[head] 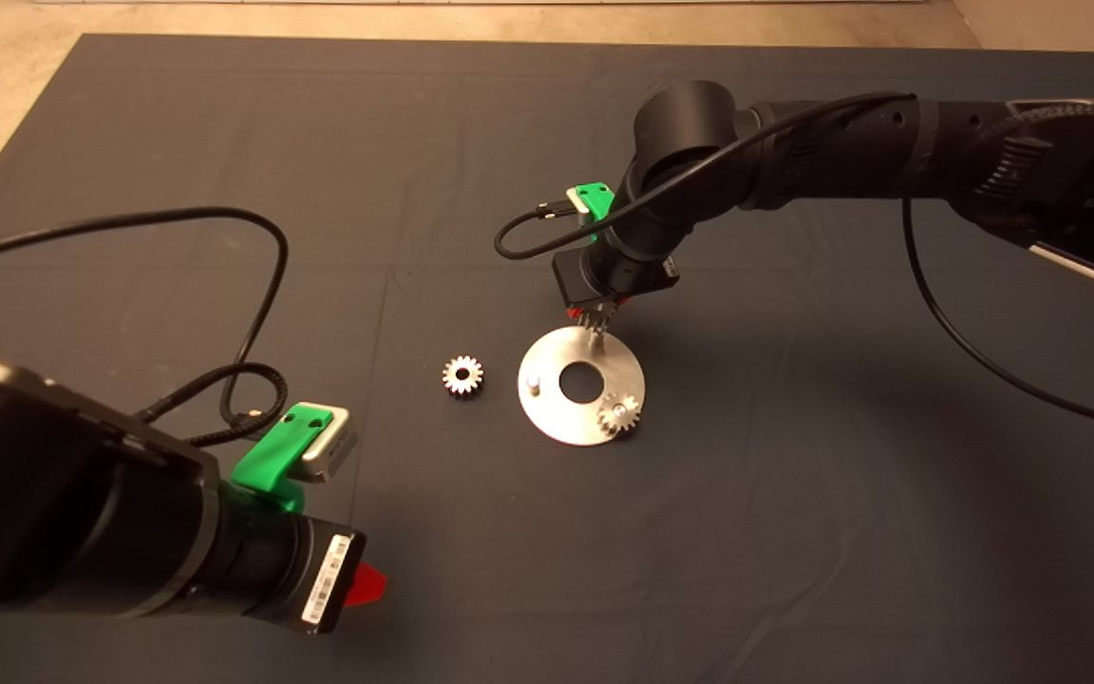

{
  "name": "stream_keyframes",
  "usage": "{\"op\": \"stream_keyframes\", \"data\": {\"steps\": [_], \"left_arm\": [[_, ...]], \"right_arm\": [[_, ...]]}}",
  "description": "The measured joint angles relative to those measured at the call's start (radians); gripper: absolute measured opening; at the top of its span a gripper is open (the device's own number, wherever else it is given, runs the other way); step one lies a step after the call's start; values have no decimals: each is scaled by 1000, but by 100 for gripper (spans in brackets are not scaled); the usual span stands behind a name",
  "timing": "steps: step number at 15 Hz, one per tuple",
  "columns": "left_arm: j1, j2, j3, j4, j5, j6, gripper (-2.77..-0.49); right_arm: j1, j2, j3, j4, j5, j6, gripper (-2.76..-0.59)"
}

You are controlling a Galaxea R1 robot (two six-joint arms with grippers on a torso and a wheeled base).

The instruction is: Install three planetary gears onto the carrier pins

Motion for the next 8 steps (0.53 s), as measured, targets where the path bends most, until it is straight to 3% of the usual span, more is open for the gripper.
{"op": "stream_keyframes", "data": {"steps": [8], "left_arm": [[0,0,0,0,0,0,-162]], "right_arm": [[0,-1,0,12,1,-4,-234]]}}
